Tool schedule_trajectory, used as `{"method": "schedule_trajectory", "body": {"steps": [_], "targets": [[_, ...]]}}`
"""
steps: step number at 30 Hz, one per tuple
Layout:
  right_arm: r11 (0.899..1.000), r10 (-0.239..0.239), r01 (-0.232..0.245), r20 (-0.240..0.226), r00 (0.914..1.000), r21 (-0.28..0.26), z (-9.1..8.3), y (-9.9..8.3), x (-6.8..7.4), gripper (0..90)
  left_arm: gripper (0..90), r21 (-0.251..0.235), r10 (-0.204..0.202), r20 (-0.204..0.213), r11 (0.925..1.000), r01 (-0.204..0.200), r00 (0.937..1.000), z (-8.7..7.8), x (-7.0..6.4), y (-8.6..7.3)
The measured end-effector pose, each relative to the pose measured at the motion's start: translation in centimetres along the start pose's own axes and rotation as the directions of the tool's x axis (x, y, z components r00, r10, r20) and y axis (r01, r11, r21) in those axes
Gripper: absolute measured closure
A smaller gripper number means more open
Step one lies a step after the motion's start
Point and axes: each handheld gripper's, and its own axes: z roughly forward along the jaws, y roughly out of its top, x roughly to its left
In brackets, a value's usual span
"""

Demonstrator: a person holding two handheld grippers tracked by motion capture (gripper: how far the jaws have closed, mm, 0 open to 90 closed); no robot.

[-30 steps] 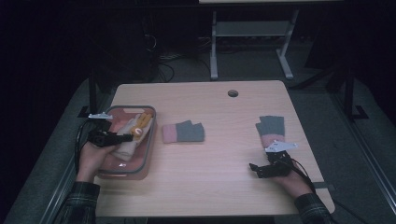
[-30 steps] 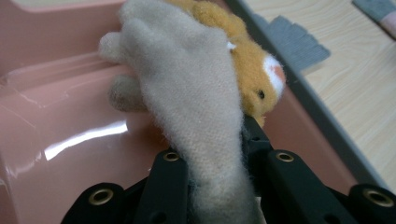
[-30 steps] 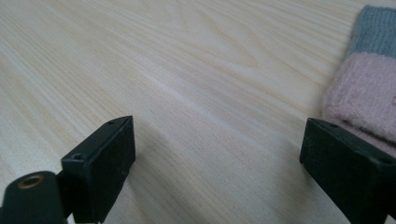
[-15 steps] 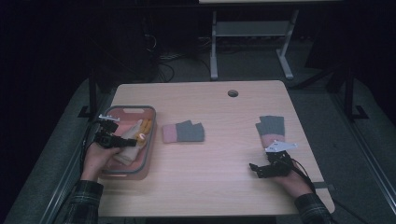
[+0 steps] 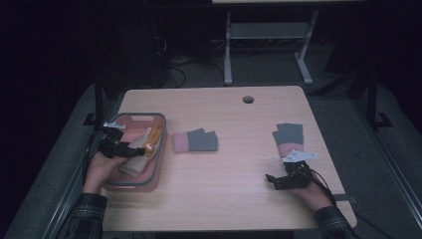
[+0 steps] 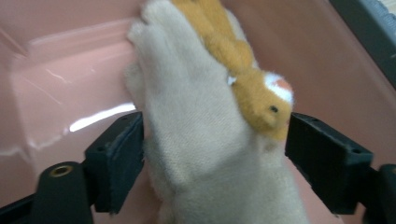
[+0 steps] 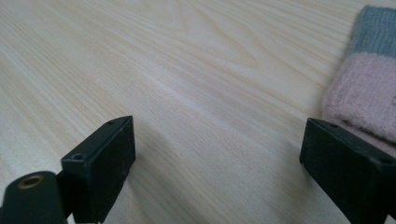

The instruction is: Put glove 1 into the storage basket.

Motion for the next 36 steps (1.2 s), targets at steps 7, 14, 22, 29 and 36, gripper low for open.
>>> {"method": "schedule_trajectory", "body": {"steps": [7,14,22,29,36], "targets": [[1.0,0.0,0.0,0.0,1.0,0.0,0.0,0.0,0.0,10.0,17.6,-0.053,0.019,0.002,0.9984,-0.018,0.9998,-1.8,-0.6,0.5],[1.0,0.0,0.0,0.0,1.0,0.0,0.0,0.0,0.0,10.0,17.3,-0.085,0.051,0.05,0.9953,-0.047,0.9974,-2.4,-2.1,1.1],[1.0,0.0,0.0,0.0,1.0,0.0,0.0,0.0,0.0,10.0,17.3,-0.098,0.112,0.11,0.99,-0.102,0.9876,-2.1,-5.0,2.1],[1.0,0.002,-0.002,0.0,1.0,0.0,0.0,0.0,0.0,10.0,15.2,-0.116,0.157,0.178,0.9837,-0.138,0.9714,-1.5,-8.2,2.5],[1.0,0.002,-0.002,0.0,1.0,0.0,0.0,0.0,0.0,10.0,12.6,-0.115,0.193,0.221,0.9786,-0.171,0.9562,-0.3,-11.3,2.5]]}}
